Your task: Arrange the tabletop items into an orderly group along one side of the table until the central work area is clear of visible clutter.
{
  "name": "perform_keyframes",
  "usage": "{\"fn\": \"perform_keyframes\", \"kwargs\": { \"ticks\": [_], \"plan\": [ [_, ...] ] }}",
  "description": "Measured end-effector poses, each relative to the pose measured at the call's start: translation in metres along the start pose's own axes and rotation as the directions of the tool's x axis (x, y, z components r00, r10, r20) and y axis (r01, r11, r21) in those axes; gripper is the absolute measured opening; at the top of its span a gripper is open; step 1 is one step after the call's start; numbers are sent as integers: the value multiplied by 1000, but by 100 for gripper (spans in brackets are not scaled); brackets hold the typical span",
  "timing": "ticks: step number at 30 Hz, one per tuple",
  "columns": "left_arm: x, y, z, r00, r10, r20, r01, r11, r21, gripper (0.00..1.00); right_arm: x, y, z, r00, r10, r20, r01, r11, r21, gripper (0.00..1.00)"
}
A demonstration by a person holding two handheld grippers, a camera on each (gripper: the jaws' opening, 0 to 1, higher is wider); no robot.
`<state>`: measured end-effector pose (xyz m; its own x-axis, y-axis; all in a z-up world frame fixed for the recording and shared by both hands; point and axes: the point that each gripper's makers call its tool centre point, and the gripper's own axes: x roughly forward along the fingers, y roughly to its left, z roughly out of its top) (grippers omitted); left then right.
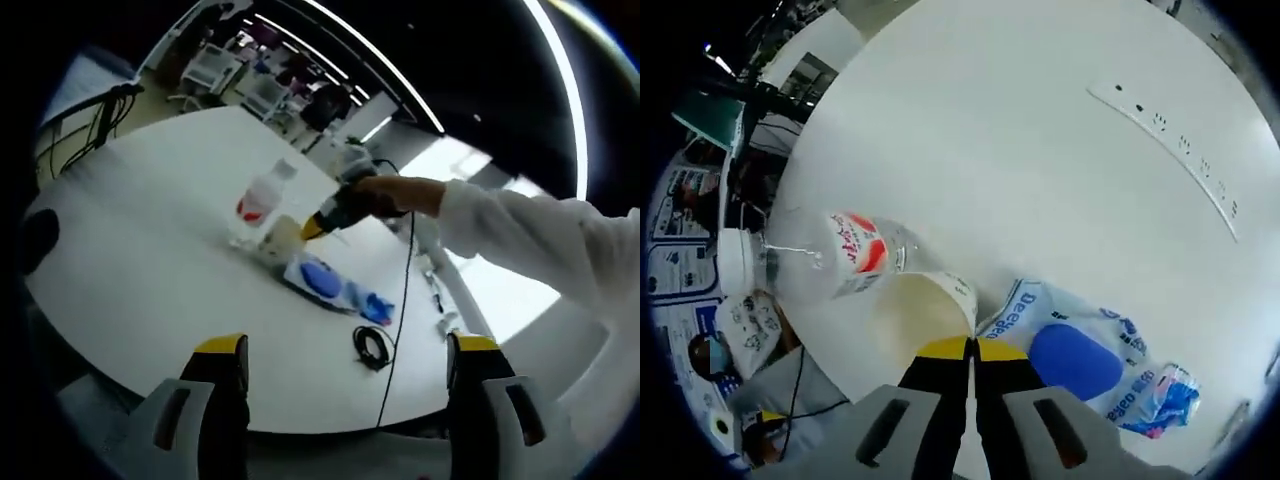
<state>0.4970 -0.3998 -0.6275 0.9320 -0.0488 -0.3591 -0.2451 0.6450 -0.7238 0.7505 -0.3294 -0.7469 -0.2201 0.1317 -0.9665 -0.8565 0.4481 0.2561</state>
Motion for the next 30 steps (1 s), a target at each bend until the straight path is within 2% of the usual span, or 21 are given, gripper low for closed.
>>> {"fn": "perform_keyframes", "kwargs": {
  "ticks": [5, 7, 13, 15, 25, 30],
  "plan": [
    [-2, -4, 6, 999, -17, 31, 18, 1000, -12, 78, -2, 4, -6, 1000, -17, 10, 17, 1000, -11, 0],
    [-2, -3, 6, 999, -17, 36, 18, 1000, -16, 78, -1, -1, 4, 1000, -16, 13, 17, 1000, -5, 0],
    [-2, -6, 8, 998, -32, 47, 34, 999, -33, 78, -2, 8, 1, 999, -32, 30, 33, 999, -36, 0],
    [-3, -6, 8, 998, -33, 48, 35, 999, -35, 78, 0, 5, 9, 998, -42, 35, 44, 998, -55, 0],
    [-3, -7, 9, 998, -37, 58, 39, 998, -49, 79, 0, 9, 5, 998, -48, 36, 51, 996, -78, 0],
    [-3, -7, 9, 998, -40, 56, 43, 998, -54, 79, 1, 9, 11, 999, -35, 39, 39, 994, -97, 0]
  ]
}}
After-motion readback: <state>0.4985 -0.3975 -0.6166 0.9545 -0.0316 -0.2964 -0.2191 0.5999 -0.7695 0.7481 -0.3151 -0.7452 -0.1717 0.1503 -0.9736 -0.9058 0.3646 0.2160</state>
